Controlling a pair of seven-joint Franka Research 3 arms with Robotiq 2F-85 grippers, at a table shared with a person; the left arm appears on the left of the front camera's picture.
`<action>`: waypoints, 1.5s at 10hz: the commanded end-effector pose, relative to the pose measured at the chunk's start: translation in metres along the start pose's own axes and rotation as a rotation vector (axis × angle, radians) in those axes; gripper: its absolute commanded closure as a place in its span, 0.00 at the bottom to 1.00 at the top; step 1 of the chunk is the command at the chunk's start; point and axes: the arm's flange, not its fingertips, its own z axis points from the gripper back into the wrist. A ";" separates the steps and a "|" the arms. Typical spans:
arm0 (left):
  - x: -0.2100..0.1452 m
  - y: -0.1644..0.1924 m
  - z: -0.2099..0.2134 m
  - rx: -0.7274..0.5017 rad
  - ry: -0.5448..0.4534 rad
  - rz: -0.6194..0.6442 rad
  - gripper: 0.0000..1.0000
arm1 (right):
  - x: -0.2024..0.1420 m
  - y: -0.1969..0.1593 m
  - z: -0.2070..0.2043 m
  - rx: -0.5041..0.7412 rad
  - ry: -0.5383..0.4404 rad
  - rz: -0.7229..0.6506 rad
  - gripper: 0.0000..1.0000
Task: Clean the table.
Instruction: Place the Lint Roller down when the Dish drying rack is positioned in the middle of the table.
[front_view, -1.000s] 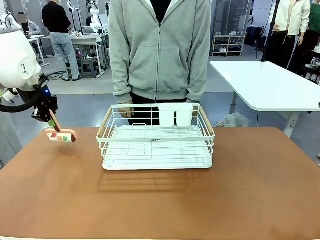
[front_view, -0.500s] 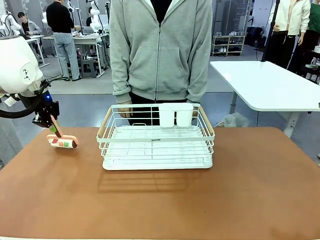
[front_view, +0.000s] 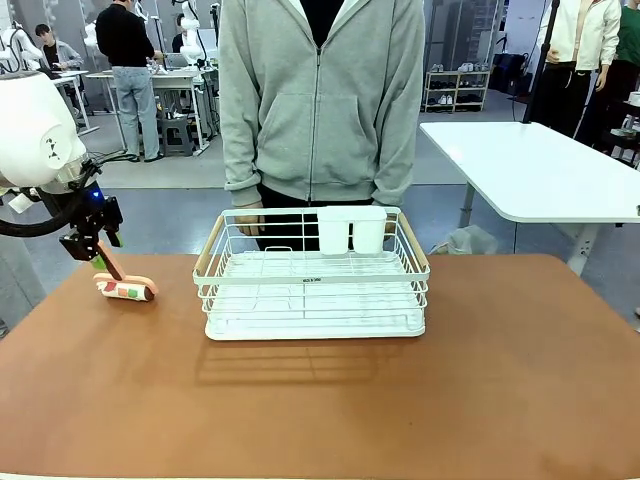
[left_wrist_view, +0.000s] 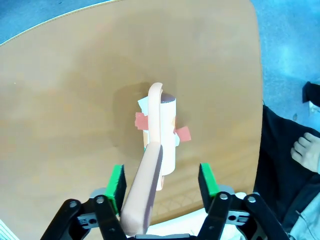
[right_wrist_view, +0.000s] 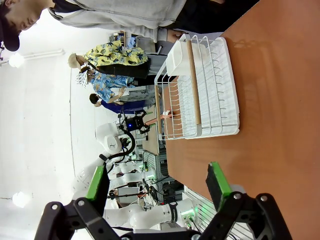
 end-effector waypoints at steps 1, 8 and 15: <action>0.000 0.006 0.012 0.084 -0.015 0.033 0.00 | -0.003 0.003 0.000 0.010 -0.005 0.001 0.00; 0.002 0.009 0.067 0.397 0.053 0.119 0.00 | -0.003 0.003 0.000 0.010 -0.005 0.001 0.00; 0.001 0.016 0.064 0.372 0.070 0.097 0.00 | -0.003 0.003 0.000 0.010 -0.005 0.001 0.00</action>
